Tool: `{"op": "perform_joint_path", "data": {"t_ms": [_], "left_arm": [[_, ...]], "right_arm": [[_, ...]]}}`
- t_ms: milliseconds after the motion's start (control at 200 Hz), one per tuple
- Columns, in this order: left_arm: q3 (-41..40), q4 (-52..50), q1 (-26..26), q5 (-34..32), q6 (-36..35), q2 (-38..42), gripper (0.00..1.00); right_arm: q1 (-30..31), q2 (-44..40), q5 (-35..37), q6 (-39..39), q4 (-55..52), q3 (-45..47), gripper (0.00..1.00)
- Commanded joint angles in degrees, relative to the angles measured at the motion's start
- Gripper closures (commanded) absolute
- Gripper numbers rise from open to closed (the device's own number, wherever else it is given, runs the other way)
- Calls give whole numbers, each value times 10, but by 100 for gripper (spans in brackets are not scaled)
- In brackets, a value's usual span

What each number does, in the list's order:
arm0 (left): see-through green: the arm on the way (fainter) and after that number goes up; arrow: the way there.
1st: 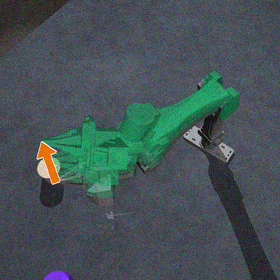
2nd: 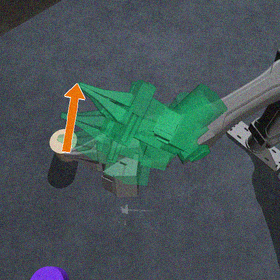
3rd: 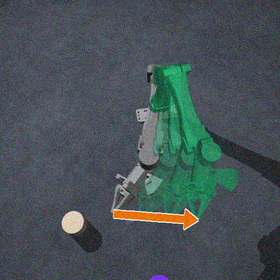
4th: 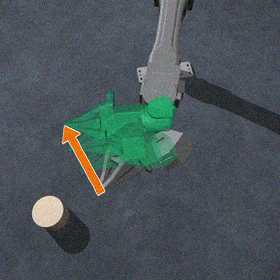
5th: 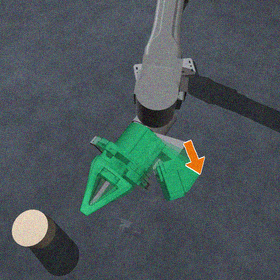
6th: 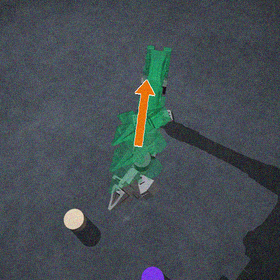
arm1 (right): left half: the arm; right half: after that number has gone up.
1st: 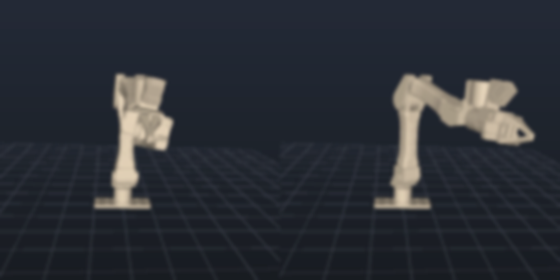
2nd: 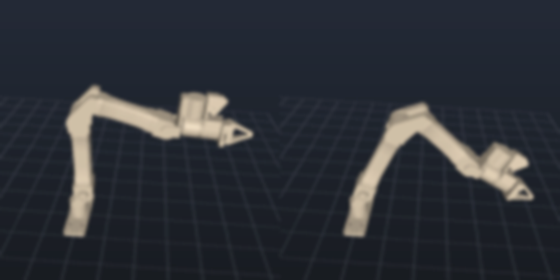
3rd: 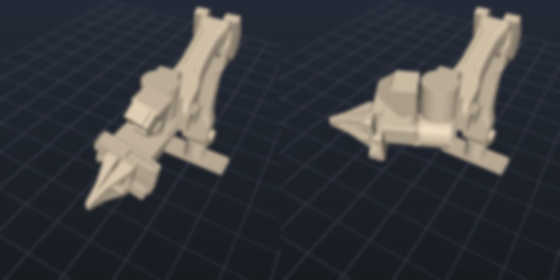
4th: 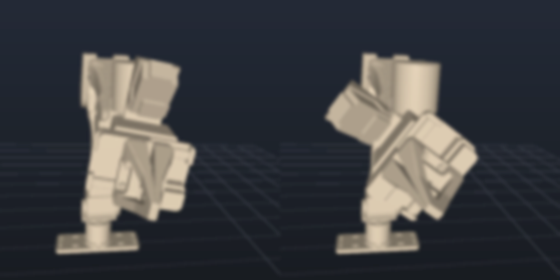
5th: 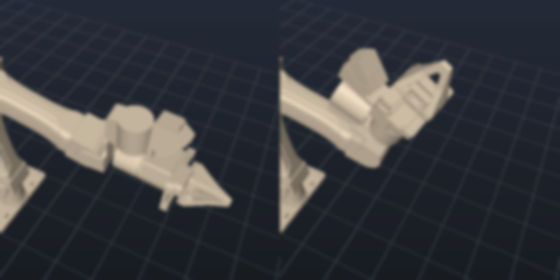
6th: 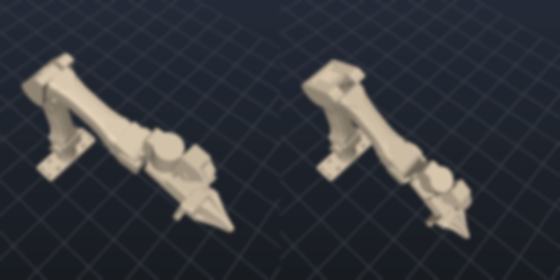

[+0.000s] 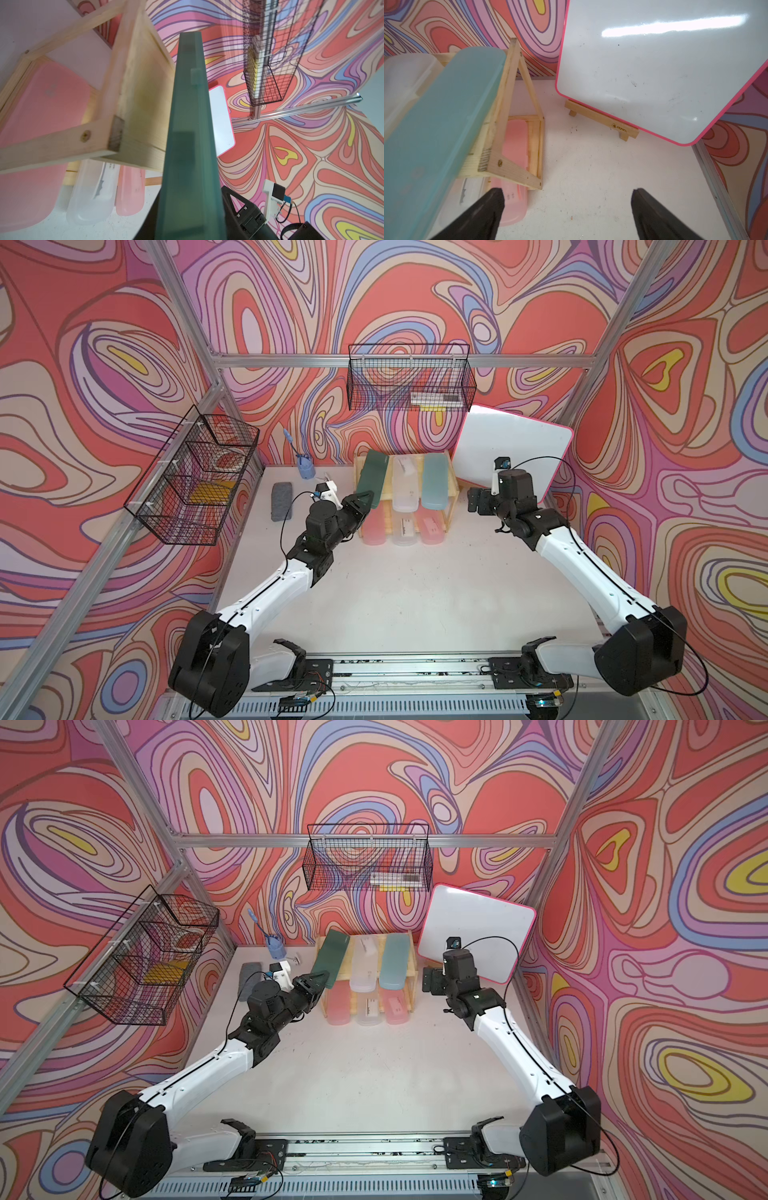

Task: Remove the pencil cases from the shelf
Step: Pick up the pencil case from the shelf.

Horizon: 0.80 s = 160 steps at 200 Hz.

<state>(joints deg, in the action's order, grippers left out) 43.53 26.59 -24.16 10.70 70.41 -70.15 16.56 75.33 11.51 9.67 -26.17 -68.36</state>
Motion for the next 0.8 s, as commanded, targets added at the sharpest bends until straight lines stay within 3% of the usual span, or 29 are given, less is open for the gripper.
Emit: {"op": "perform_joint_path", "data": {"t_ms": [0, 65, 185, 365, 466, 561, 796], "left_arm": [[-2, 73, -32, -4, -158, 50, 100], [-14, 107, -63, -8, -260, 72, 100], [-18, 80, -123, -67, -397, 93, 100], [-46, 137, -272, -270, -601, 85, 100], [-30, 167, -332, -359, -687, 55, 100], [-19, 206, -365, -398, -745, 30, 100], [-15, 232, -374, -414, -755, 14, 100]], "right_arm": [[6, -24, -71, 27, -40, -65, 2], [15, -13, -112, 42, -79, -113, 2], [50, -10, -215, 91, -79, -162, 2], [75, -22, -365, 259, 67, -134, 2], [110, -16, -354, 287, 93, -130, 2], [136, -9, -336, 295, 100, -126, 2], [149, -16, -311, 331, 142, -63, 2]]}}
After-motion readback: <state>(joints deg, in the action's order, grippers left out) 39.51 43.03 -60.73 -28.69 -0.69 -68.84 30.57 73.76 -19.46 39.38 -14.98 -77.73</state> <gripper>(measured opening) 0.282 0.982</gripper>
